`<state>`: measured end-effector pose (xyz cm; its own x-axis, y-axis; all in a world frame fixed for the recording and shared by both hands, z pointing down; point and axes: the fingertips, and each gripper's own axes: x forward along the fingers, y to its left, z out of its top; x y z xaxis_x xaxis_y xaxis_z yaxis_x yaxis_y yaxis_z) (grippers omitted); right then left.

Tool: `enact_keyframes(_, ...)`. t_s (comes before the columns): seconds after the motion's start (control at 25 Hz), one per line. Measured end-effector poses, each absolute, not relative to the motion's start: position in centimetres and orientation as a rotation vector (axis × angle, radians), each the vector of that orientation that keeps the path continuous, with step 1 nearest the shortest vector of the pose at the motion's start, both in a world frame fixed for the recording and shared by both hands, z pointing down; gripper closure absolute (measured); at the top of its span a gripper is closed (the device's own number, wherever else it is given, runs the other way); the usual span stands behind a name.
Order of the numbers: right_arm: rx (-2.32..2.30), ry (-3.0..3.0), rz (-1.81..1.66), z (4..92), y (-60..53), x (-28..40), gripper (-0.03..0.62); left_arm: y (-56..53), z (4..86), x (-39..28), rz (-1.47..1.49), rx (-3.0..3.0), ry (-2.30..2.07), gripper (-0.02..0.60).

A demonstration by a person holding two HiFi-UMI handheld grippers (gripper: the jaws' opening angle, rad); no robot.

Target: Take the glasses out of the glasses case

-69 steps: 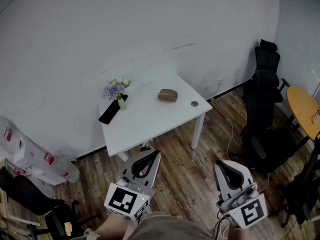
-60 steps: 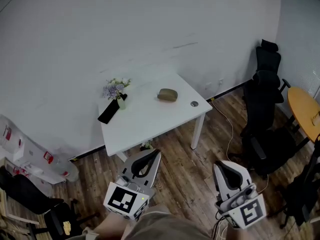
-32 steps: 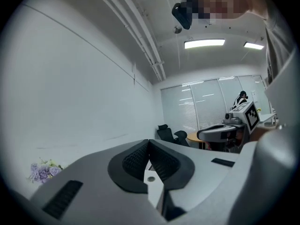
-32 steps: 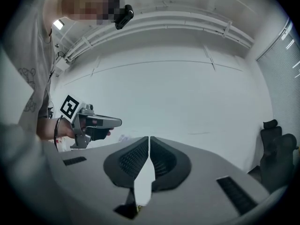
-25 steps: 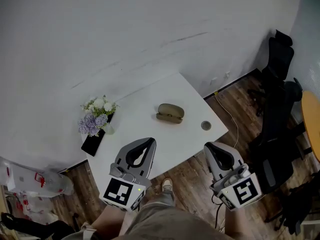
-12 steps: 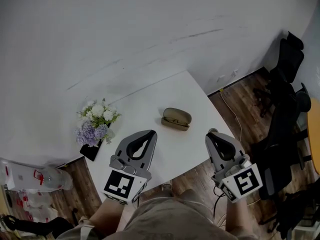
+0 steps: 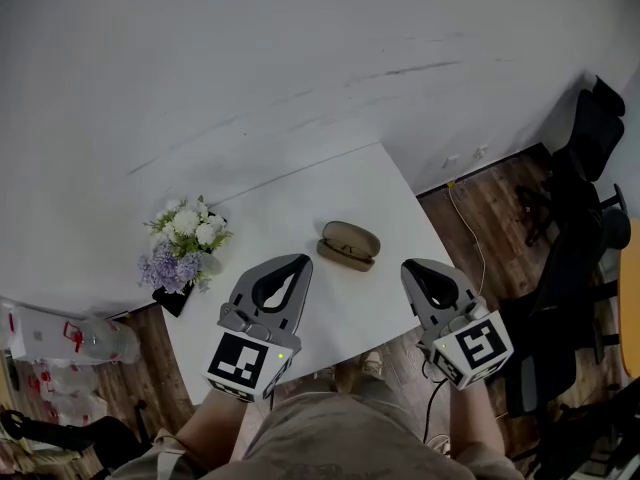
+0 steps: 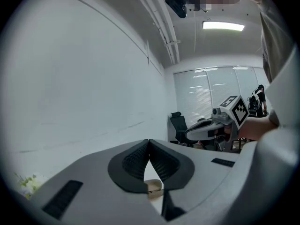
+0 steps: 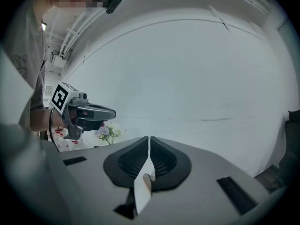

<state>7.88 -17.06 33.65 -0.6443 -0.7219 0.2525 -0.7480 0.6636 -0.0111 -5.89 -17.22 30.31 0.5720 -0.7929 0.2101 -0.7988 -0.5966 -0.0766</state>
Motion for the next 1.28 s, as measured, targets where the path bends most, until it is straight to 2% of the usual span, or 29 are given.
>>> enact_keyframes(0.36,1.04,-2.599,0.232,39.6,-22.6,4.5,0.545,-22.1,36.3,-5.5,0.49,2.69,-1.406,0.565)
enact_keyframes(0.44,1.015,-2.568,0.25,41.5,-23.9,3.8,0.461,-23.2,38.6,-5.5,0.531,2.663,-1.388,0.565)
enact_keyframes(0.84,0.812,-2.373,0.381,54.6,-27.1,0.9,0.457,-26.7,50.9,-5.0,0.735,2.507,-1.254,0.565)
enact_keyframes(1.28,0.706,-2.199,0.436,64.1,-27.4,0.4,0.427,-27.5,61.6,-4.7,0.906,2.353,-1.114,0.565)
